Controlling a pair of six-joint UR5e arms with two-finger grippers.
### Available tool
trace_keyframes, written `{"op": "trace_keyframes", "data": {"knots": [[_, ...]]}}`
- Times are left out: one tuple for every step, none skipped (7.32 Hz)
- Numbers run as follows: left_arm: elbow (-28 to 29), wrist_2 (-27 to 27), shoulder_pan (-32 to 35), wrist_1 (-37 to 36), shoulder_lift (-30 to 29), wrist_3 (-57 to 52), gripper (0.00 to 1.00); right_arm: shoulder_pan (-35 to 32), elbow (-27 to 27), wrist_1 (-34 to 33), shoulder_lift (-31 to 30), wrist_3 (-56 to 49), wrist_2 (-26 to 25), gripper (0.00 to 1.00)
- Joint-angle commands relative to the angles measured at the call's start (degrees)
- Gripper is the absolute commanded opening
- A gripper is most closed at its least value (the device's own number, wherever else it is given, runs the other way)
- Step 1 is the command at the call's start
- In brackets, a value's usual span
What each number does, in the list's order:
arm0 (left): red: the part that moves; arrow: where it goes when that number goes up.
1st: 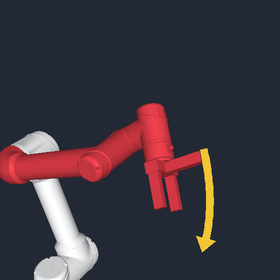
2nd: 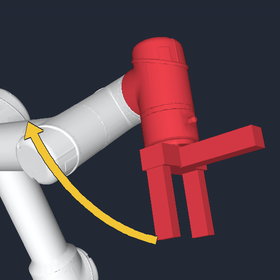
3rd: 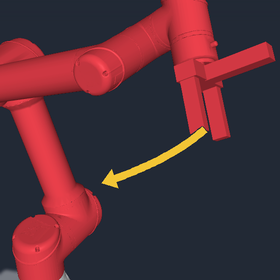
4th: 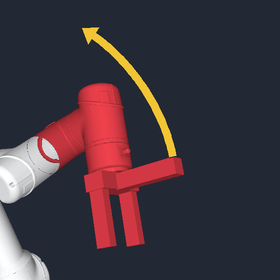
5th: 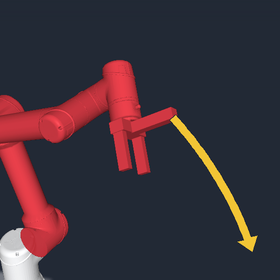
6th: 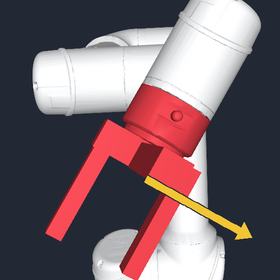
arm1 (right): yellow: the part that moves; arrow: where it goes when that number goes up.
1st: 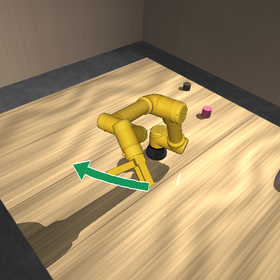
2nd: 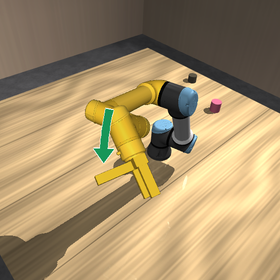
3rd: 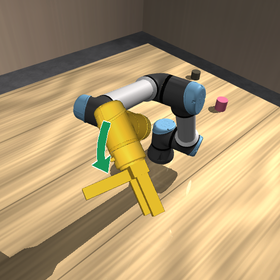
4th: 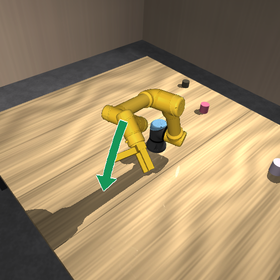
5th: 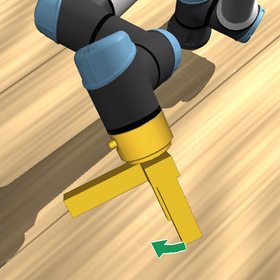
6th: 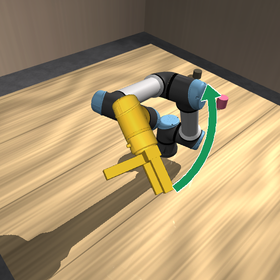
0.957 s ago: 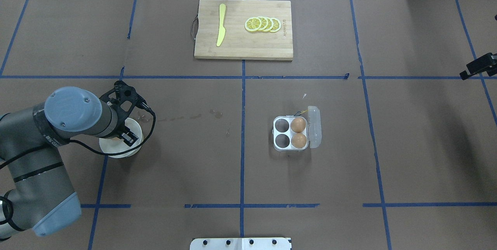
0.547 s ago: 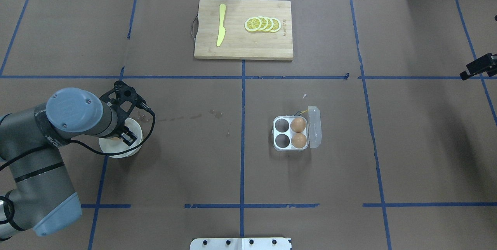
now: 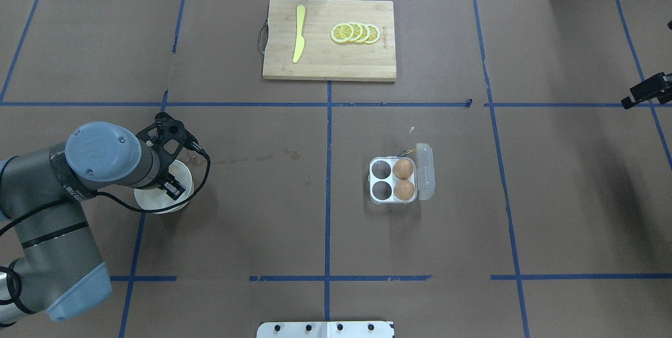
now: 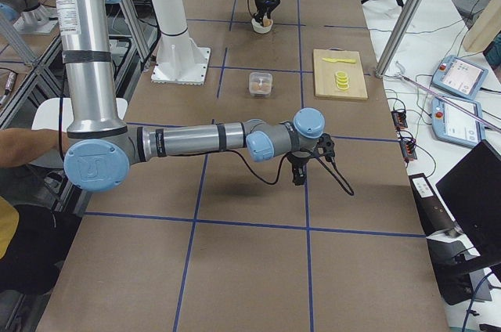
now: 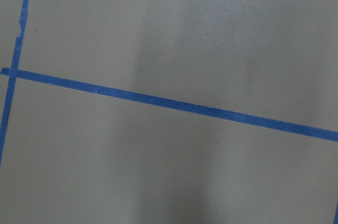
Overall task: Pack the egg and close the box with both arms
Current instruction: 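Close the left gripper on the brown egg inside the bowl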
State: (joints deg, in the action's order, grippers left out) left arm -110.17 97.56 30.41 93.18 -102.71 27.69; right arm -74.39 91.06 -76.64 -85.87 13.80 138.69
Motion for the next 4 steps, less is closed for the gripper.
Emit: {"op": "trace_keyframes", "data": {"knots": [[0.4,0.0,-0.3,0.1,0.0,0.0,0.67,0.0,0.0,0.0,0.0,0.0,0.0,1.0],[0.5,0.0,-0.3,0.0,0.1,0.0,0.67,0.0,-0.1,0.0,0.0,0.0,0.0,1.0],[0.7,0.0,-0.3,0.1,0.1,0.0,0.67,0.0,-0.1,0.0,0.0,0.0,0.0,1.0],[0.7,0.0,-0.3,0.0,0.1,0.1,0.67,0.0,-0.1,0.0,0.0,0.0,0.0,1.0]]}}
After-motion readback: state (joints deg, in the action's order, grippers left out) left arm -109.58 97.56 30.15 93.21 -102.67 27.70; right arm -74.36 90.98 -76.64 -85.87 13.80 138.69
